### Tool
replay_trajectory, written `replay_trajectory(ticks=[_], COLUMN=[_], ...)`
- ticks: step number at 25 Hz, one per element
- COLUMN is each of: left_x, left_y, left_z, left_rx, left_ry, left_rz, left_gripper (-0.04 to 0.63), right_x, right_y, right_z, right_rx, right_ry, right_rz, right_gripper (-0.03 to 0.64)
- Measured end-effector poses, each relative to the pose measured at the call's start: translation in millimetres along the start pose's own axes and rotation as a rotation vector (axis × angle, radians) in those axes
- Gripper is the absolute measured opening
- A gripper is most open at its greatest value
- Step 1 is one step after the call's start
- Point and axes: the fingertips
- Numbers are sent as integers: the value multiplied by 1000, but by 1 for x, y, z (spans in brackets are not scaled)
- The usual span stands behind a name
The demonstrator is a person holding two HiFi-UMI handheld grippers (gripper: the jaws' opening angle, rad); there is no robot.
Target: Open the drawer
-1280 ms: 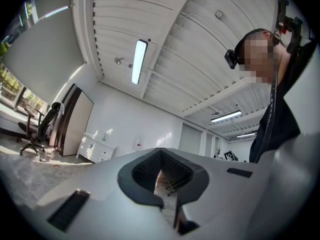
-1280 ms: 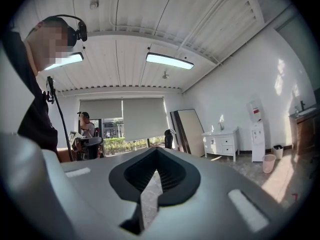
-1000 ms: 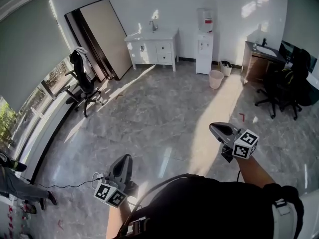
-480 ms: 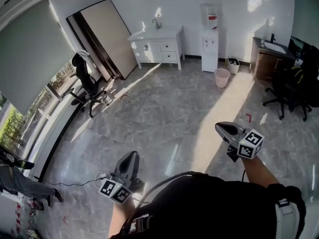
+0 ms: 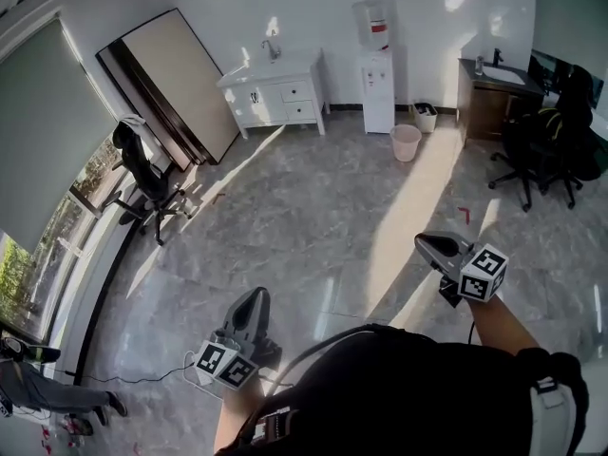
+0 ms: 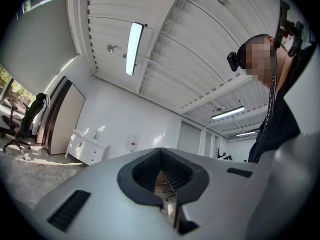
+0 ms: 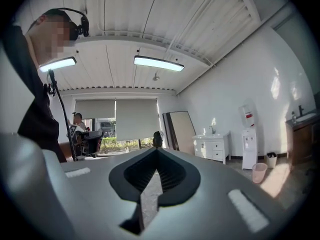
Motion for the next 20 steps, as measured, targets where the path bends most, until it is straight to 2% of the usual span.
replay_trajectory(ticks=[4, 8, 14, 20], left_x=[46, 101, 188, 252], left_y=[-15, -41, -82, -88], left_z=[-16, -11, -3, 10], left_rx=[-6, -22, -15, -11], left_ry=[66, 98, 103, 94], left_rz=[7, -10, 2, 5], left_gripper=[-8, -8, -8, -8], right_x=[-4, 8, 36, 48], right_y=[-11, -14, -34, -20], right_z=[-32, -84, -189, -254], right_rx=[-22, -26, -24, 8], right_ry=[81, 110, 89, 82], right_rz=[12, 33, 62, 60], right_gripper=[-3, -4, -3, -4])
Point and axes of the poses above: the fingertips, and each gripper's own axes: z backward along the fingers, x to its left, y out of its underside, and after that the axes turned 5 degrees about -y, right-handed
